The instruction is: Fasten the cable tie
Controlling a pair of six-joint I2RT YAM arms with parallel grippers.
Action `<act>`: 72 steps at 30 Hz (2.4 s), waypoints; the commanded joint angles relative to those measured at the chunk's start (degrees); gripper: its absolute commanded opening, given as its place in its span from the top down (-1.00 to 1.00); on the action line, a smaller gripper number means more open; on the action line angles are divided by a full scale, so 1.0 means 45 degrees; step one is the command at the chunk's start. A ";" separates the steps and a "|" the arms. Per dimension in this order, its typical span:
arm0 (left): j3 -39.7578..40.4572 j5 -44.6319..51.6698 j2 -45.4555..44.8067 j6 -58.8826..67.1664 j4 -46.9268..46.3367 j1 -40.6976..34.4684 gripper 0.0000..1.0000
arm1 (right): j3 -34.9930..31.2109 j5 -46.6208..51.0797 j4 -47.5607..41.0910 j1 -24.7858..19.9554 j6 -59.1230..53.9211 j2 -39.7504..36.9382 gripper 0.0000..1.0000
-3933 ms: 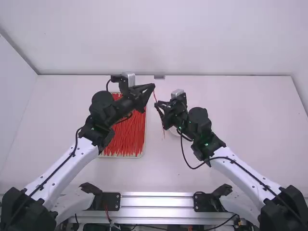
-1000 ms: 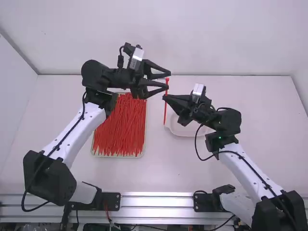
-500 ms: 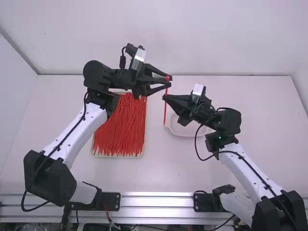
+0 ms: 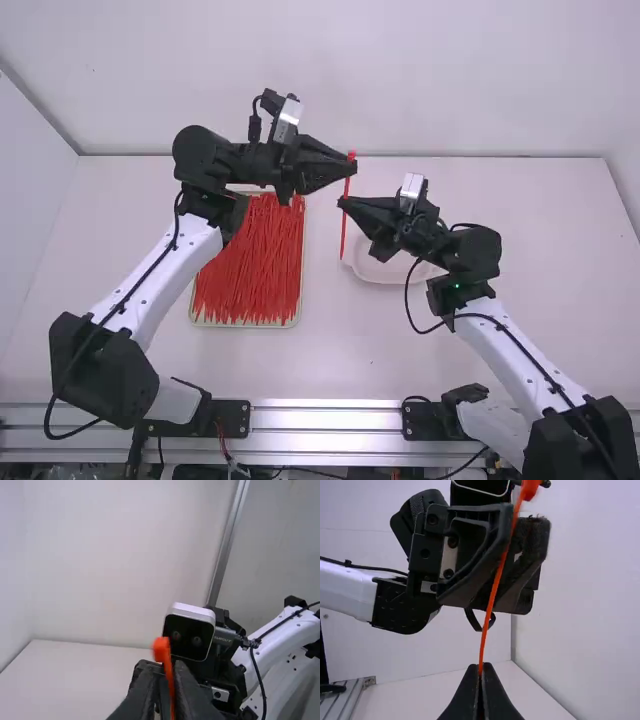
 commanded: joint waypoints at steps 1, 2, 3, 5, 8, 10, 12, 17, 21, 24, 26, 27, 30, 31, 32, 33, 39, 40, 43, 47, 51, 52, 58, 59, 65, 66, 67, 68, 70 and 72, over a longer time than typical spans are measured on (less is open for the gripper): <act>0.0447 -0.0097 -0.0117 -0.0015 0.0097 -0.0058 0.96 | 0.0442 0.0019 0.0063 0.0010 0.0034 0.0063 1.00; 0.0447 -0.0107 -0.0117 -0.0053 0.0102 -0.0053 0.96 | 0.0442 0.0019 0.0063 -0.0015 0.0039 0.0063 1.00; 0.0447 -0.0097 -0.0117 -0.0053 0.0097 -0.0097 0.96 | 0.0442 0.0024 0.0068 -0.0083 0.0044 0.0063 1.00; 0.0447 -0.0117 -0.0117 -0.0049 0.0097 -0.0058 0.96 | 0.0442 0.0019 0.0063 -0.0092 0.0039 0.0063 1.00; 0.0447 -0.0194 -0.0117 -0.0053 0.0053 -0.0112 0.96 | 0.0442 0.0024 0.0073 -0.0019 0.0039 0.0063 1.00; 0.0447 -0.0185 -0.0117 -0.0058 0.0058 -0.0068 0.96 | 0.0442 0.0073 0.0063 -0.0058 0.0039 0.0063 0.88; 0.0447 -0.0204 -0.0117 -0.0078 0.0044 -0.0015 0.96 | 0.0442 0.0053 0.0063 -0.0175 0.0092 0.0063 0.63; 0.0447 -0.1107 -0.0117 -0.1132 -0.0661 0.0355 0.96 | 0.0437 0.0015 -0.0039 -0.0554 0.0792 0.0063 -0.81; 0.0447 -0.1685 -0.0117 -0.1190 -0.1681 0.0865 0.96 | 0.0432 0.0015 -0.0340 -0.0758 0.0801 0.0058 -0.99; 0.0447 -0.1938 -0.0117 -0.1185 -0.2229 0.1277 0.96 | 0.0432 0.0024 -0.0597 -0.0767 0.0641 0.0058 -0.99; 0.0447 -0.2074 -0.0117 -0.1365 -0.2545 0.1603 0.96 | 0.0432 0.0005 -0.0602 -0.0763 -0.0155 0.0058 -0.99; 0.0447 -0.2108 -0.0117 -0.1404 -0.2671 0.1792 0.96 | 0.0432 0.0000 -0.0607 -0.0738 -0.0704 0.0058 -0.99; 0.0447 -0.2113 -0.0107 -0.1399 -0.2909 0.2166 0.96 | 0.0432 -0.0559 -0.0661 -0.0597 -0.2715 0.0058 -0.99; 0.0452 -0.2191 -0.0107 -0.1379 -0.3075 0.2351 0.96 | 0.0432 -0.1171 -0.0680 -0.0447 -0.4002 0.0058 -0.99; 0.0452 -0.2210 -0.0107 -0.1379 -0.3215 0.2433 0.96 | 0.0432 -0.1608 -0.0738 -0.0350 -0.4915 0.0058 -0.99; 0.0461 -0.2200 -0.0107 -0.1384 -0.3322 0.2550 0.96 | 0.0432 -0.2006 -0.0811 -0.0262 -0.5722 0.0058 -0.99; 0.1423 -0.2195 0.0403 -0.1161 -0.5241 0.2934 0.96 | 0.0423 -0.2327 -0.1394 0.0029 -0.7888 0.0063 -0.99; 0.1753 -0.2181 0.0583 -0.1039 -0.5756 0.2909 0.96 | 0.0393 -0.2341 -0.1452 0.0039 -0.8262 0.0063 -0.99; 0.2705 -0.2195 0.1088 -0.0665 -0.7373 0.2939 0.96 | 0.0287 -0.2312 -0.1588 -0.0015 -0.9015 0.0053 -0.98; 0.4031 -0.2186 0.2093 -0.0539 -0.9316 0.2948 0.97 | 0.0107 -0.2331 -0.1579 -0.0243 -1.0035 0.0063 -0.98; 0.4673 -0.1885 0.2973 -0.1214 -1.0122 0.2958 0.96 | -0.0175 -0.2380 -0.1613 -0.0257 -1.2016 0.0063 -0.99; 0.4711 -0.1715 0.3157 -0.1457 -1.0098 0.2953 0.96 | -0.0267 -0.2438 -0.1627 -0.0228 -1.2706 0.0063 -0.98; 0.4444 -0.0967 0.3483 -0.2550 -0.9904 0.2837 0.96 | -0.1083 -0.2419 -0.1627 -0.0238 -1.6708 0.0063 -0.99; 0.4386 -0.0743 0.3483 -0.2885 -0.9918 0.2832 0.96 | -0.1316 -0.2419 -0.1622 -0.0238 -1.7641 0.0063 -0.99; 0.4357 0.0296 0.3478 -0.4595 -0.9991 0.2822 0.95 | -0.1977 -0.2336 -0.1452 -0.0238 -2.0526 0.0058 -0.98; 0.4347 0.0311 0.3478 -0.4891 -1.0108 0.2773 0.95 | -0.1991 -0.2341 -0.1496 -0.0238 -2.0866 0.0058 -0.99; 0.4342 0.0291 0.3478 -0.5037 -1.0346 0.2652 0.95 | -0.1991 -0.2424 -0.1496 -0.0243 -2.1245 0.0058 -0.98; 0.4333 0.0287 0.3483 -0.5061 -1.0501 0.2608 0.95 | -0.1991 -0.2477 -0.1496 -0.0238 -2.1478 0.0058 -0.98; 0.4328 0.0199 0.3483 -0.5022 -1.0919 0.2482 0.95 | -0.1991 -0.2735 -0.1486 -0.0214 -2.2144 0.0058 -0.98; 0.4299 0.0204 0.3483 -0.4945 -1.1230 0.2346 0.95 | -0.1991 -0.3036 -0.1481 -0.0233 -2.2906 0.0058 -0.98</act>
